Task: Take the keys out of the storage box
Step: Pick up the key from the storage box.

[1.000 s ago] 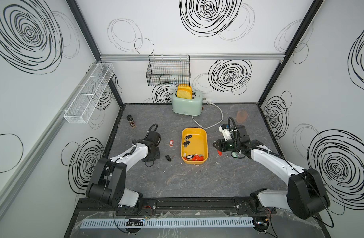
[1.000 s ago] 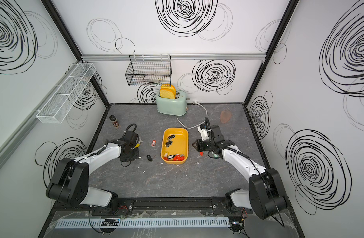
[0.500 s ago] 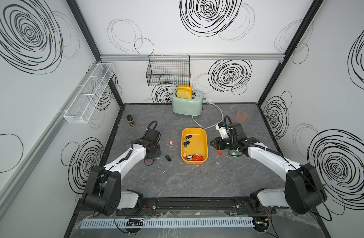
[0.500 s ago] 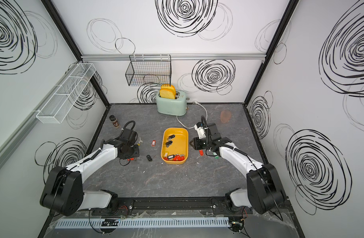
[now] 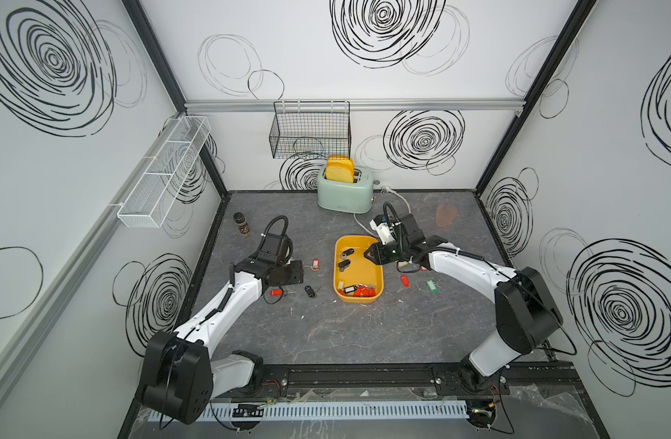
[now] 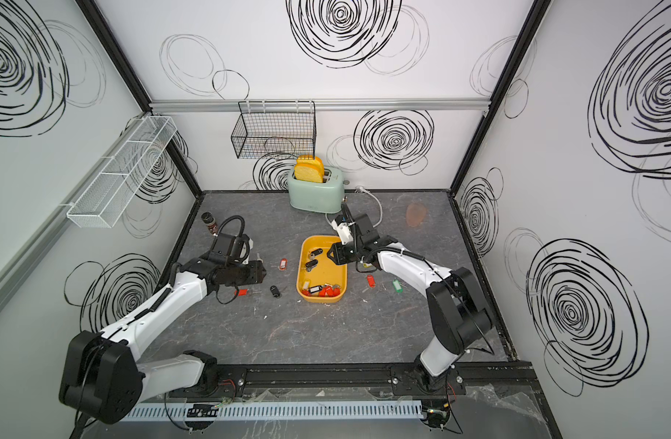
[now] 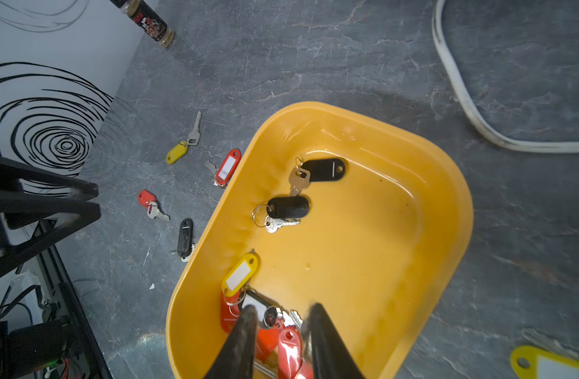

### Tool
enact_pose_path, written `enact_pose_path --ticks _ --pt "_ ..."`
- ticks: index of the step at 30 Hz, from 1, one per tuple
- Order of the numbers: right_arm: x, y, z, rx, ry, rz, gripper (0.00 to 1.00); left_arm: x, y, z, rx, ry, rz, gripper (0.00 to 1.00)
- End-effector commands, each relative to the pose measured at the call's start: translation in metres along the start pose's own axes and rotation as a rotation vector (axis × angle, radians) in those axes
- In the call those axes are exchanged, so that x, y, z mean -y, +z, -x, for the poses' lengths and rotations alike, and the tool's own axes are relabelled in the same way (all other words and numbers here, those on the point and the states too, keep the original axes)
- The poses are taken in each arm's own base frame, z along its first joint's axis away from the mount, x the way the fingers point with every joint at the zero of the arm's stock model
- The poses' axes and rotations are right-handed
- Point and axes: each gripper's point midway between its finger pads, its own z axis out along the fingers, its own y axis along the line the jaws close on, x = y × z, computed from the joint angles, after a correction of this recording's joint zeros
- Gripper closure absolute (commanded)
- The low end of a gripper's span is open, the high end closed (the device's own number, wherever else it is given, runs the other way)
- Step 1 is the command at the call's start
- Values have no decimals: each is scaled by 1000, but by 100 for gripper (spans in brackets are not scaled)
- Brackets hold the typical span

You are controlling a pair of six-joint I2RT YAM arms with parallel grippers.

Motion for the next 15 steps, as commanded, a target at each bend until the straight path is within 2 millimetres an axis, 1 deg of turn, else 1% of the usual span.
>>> enact_pose_path --ticks 1,4,9,15 --pt "-4 13 16 23 -31 0 69 25 -5 1 21 56 -136 42" --pt "-4 28 20 16 -37 1 69 31 -8 -2 22 72 -179 41" --pt "-1 53 26 16 -50 3 69 36 -9 -6 20 77 -213 40" --pt "0 80 35 10 -82 10 70 38 -11 -3 18 84 -212 40"
